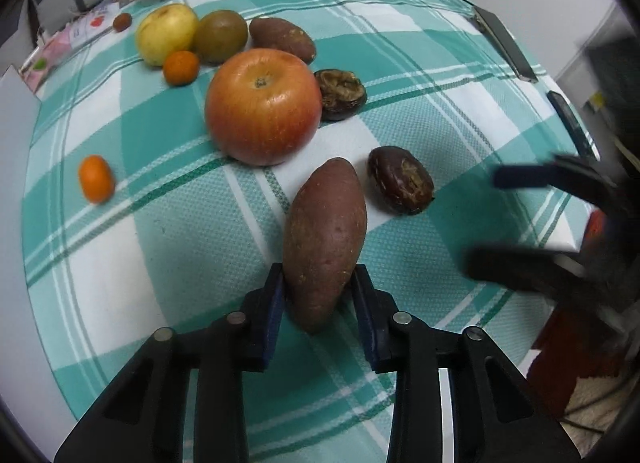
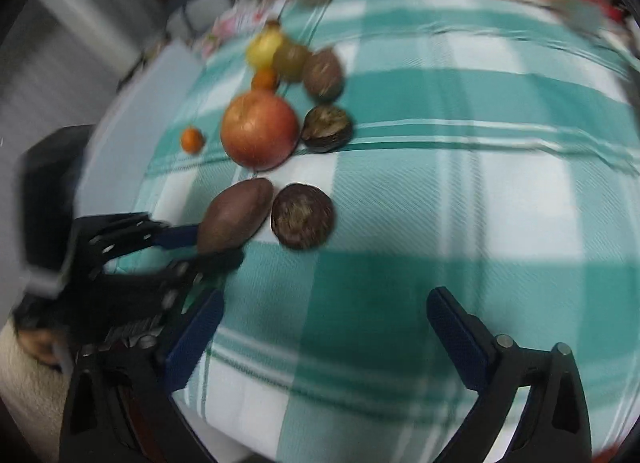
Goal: Organize fruits
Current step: 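Grasp the sweet potato with the left tool while the right tool grasps a mangosteen, then carry the sweet potato and mangosteen over the white box with both tools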
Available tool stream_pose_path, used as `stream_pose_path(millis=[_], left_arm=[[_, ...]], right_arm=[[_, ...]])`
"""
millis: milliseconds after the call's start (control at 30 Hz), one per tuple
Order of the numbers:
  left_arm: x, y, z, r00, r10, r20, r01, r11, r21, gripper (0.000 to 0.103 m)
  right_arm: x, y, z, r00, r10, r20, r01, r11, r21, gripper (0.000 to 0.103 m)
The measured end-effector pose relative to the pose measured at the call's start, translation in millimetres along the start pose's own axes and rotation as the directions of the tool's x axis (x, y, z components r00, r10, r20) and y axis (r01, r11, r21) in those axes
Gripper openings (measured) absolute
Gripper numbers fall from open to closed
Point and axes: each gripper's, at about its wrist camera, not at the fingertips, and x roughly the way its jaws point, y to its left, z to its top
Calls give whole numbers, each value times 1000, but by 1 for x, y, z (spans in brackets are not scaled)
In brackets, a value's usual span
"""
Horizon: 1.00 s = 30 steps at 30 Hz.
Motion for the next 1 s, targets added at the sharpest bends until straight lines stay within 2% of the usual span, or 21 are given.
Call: stream_pose_path(millis=[33,67,100,167,233,333,400,500,700,733,867,1000], left_arm=[[-1,0,2,1000,0,-3,0,1000,3,46],[-4,2,6,1000,3,-2,-3,1000,2,56],[-7,4,10,1000,-2,3,2,1000,2,61],[-9,6,21,1000,-19,4,19,1000,8,62],[-5,2,29,1000,-22,-19,22,999,33,60],[6,-10,34,999,15,-44,-11,996,87,53],[9,-13,33,999,17,-50,-12,995,98,42],[10,-15,28,999,30,-32,-27,995,94,41],[-5,6,12,998,58,-10,-58,998,-30,40],[-9,13,7,998,62,-10,-62,996,-64,40],[-25,44,-21,994,102,-28,-105,973,-207,40],[-30,65,-43,992,110,-53,-121,954,-276,41]], right_arm=[[7,-2,9,999,9,-32,-8,1000,16,88],[10,-3,17,999,7,-51,-5,999,35,87],[12,-3,26,997,4,-74,0,999,48,87],[14,0,41,993,-8,-114,13,999,50,85],[18,5,52,986,-41,-161,46,999,25,82],[24,9,61,974,-72,-216,76,997,9,68],[27,14,63,969,-75,-235,75,997,-8,66],[33,26,70,965,-91,-244,87,996,-28,62],[49,32,71,957,-116,-268,109,993,-39,55],[49,37,71,959,-117,-259,105,993,-59,41],[51,60,63,947,-153,-282,118,984,-136,40],[58,88,51,923,-218,-317,149,962,-228,41]])
